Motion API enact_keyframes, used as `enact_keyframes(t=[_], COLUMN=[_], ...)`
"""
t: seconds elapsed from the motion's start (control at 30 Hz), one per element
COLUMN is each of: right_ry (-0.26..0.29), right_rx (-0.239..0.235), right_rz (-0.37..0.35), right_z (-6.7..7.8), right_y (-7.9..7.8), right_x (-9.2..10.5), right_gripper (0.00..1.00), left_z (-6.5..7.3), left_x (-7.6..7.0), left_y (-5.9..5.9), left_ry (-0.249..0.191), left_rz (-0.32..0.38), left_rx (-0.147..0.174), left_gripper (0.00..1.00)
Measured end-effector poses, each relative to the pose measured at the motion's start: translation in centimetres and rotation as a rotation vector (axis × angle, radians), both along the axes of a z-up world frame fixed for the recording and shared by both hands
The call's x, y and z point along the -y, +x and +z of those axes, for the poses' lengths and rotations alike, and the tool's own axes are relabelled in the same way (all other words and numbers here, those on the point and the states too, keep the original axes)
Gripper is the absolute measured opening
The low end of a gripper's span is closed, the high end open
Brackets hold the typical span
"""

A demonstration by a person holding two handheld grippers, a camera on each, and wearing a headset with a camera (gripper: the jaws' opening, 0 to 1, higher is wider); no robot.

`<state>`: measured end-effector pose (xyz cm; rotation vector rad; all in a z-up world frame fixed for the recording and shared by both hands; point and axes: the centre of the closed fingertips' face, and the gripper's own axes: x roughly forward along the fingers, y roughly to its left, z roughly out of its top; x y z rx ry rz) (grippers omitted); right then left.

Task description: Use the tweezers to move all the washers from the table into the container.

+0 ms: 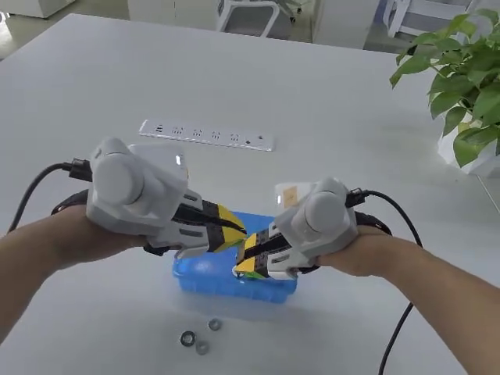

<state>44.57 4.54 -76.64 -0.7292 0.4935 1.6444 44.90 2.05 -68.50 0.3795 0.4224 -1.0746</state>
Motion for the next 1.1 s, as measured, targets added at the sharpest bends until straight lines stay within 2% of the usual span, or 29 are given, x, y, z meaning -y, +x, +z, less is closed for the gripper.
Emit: enact_keyframes(t=[0.37,0.67,1.1], right_ry=[-0.003,0.025,0.045], right_rx=[0.023,0.012,0.018], right_rz=[0.007,-0.037,-0.108], right_z=[0.3,1.4,3.1], right_y=[0.0,0.4,0.2], right_x=[0.2,0.5,2.0], right_gripper=[0.12,0.15,0.25], left_z=[0.1,0.4,1.5], left_x=[0.4,0.5,0.7], left_y=[-0.3,-0.4,-0.5], left_ry=[0.001,0.015,0.004], left_rz=[-0.027,-0.035,-0.026], left_rx=[0.004,0.014,0.026], left_gripper=[0.06,0.05,0.05])
